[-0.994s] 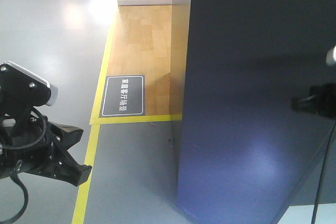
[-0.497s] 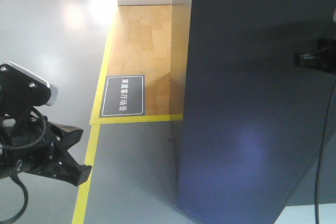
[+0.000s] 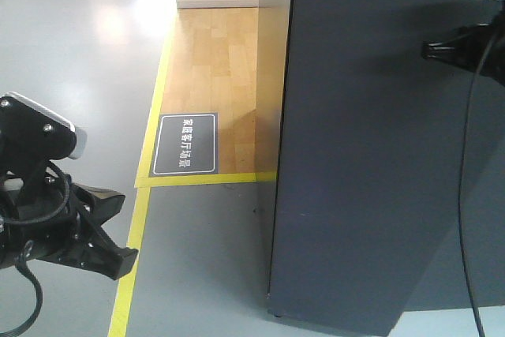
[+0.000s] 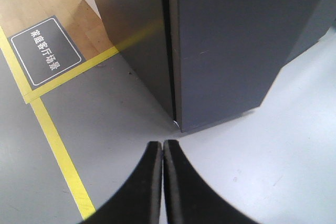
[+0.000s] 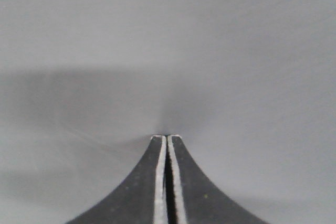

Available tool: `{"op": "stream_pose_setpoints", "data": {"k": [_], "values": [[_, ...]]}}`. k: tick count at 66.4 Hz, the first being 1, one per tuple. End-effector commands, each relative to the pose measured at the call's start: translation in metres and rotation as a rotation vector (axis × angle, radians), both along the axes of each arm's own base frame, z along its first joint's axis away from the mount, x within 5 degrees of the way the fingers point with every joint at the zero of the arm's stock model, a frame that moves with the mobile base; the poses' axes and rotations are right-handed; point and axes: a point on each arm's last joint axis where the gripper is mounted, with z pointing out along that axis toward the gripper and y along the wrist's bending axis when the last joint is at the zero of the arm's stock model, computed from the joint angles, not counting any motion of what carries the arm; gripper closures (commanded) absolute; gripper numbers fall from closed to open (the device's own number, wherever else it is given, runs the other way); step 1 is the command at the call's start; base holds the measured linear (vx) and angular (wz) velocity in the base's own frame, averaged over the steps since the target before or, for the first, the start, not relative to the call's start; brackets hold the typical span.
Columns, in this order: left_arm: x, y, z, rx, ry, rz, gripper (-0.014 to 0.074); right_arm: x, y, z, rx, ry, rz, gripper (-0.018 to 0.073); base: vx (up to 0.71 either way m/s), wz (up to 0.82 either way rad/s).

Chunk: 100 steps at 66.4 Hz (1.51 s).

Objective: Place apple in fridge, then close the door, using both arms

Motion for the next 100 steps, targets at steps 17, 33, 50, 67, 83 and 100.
{"op": "stream_pose_setpoints", "data": {"k": [17, 33, 50, 67, 83, 100], "values": [[0.000, -0.002, 0.015, -0.053, -0.073, -0.015, 0.0603, 0.037, 0.000, 0.023, -0.002, 0.010, 0.050, 0.0565, 0.00, 0.00], [0.000, -0.002, 0.015, -0.053, -0.072, -0.014, 0.0603, 0.037, 0.000, 0.023, -0.001, 0.018, 0.054, 0.0565, 0.00, 0.00], [0.000, -0.002, 0.015, -0.053, -0.072, -0.014, 0.0603, 0.031, 0.005, 0.016, 0.013, 0.141, 0.107, 0.0565, 0.00, 0.00], [0.000, -0.002, 0.015, -0.053, -0.072, -0.014, 0.0603, 0.010, 0.009, 0.014, -0.047, 0.351, 0.177, 0.0564, 0.00, 0.00], [0.000, -0.002, 0.015, -0.053, -0.072, -0.014, 0.0603, -0.025, 0.003, 0.014, -0.050, 0.484, 0.058, 0.0564, 0.00, 0.00], [0.000, -0.002, 0.015, -0.053, -0.072, -0.014, 0.0603, -0.107, 0.025, 0.015, -0.065, 0.411, 0.119, 0.0564, 0.00, 0.00]]}}
